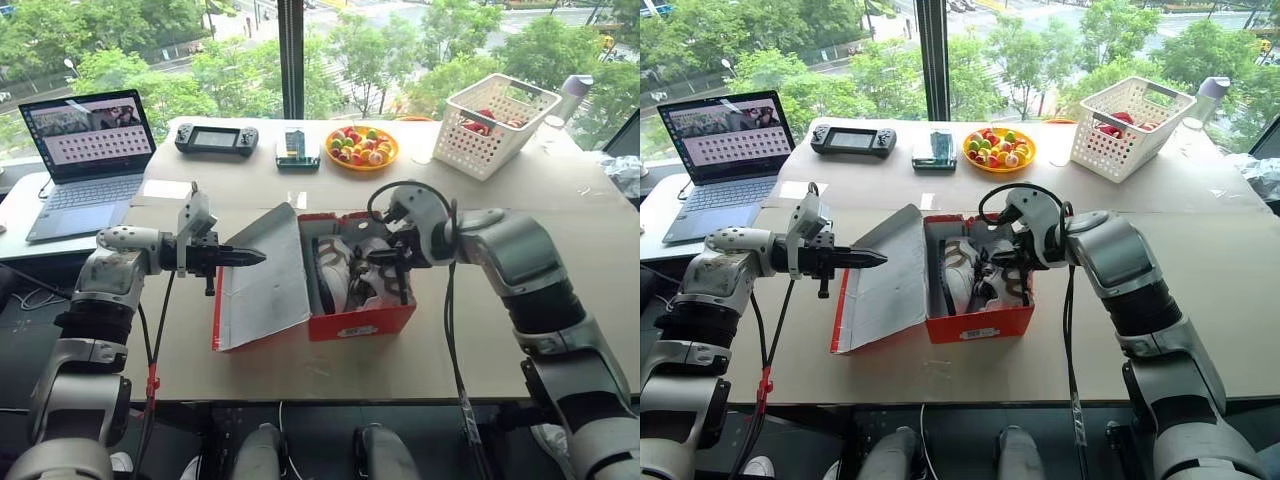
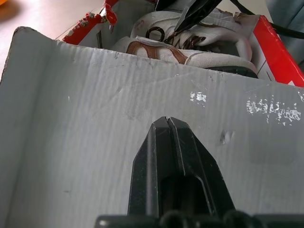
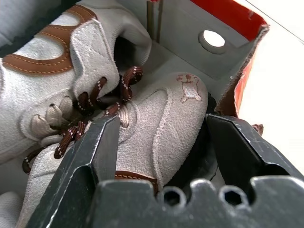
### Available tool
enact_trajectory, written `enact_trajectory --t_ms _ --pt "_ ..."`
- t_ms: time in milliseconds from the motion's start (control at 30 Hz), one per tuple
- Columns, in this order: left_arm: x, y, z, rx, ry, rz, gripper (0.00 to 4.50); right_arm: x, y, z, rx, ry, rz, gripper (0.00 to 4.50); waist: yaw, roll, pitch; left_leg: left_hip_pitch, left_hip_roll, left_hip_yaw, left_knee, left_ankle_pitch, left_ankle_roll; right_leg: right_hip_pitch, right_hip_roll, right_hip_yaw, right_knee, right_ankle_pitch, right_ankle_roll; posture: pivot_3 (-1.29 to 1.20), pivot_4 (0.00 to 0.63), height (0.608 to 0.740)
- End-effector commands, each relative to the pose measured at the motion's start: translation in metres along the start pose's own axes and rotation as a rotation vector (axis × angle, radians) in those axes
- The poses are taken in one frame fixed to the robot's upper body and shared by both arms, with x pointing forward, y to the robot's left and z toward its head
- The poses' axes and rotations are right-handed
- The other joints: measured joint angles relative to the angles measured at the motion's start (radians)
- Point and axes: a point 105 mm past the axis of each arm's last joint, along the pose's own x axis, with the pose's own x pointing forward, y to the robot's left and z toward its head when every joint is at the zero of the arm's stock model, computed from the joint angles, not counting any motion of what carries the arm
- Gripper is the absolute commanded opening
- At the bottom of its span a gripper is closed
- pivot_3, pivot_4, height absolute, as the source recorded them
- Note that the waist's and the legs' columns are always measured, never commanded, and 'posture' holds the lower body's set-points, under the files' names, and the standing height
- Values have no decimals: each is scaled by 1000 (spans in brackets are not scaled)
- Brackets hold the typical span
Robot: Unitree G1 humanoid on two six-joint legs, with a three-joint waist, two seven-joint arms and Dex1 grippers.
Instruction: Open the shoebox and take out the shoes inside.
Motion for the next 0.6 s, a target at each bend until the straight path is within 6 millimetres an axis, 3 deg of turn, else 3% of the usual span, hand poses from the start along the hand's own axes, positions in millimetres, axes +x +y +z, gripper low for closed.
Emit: enact_trajectory --t_ms 33,233,600 --pt "-4 4 15 55 -24 22 0 9 6 -14 21 49 39 2102 0 0 0 0 0 0 0 0 0 0 0 0 0 0 0 0 150 738" --pt "-4 7 16 58 -27 35 0 11 10 -16 -6 56 54 78 1 0 0 0 0 0 0 0 0 0 0 0 0 0 0 0 150 738" --pt "-4 9 16 62 -28 52 0 13 13 -10 -39 39 53 33 1 0 0 0 0 0 0 0 0 0 0 0 0 0 0 0 150 738"
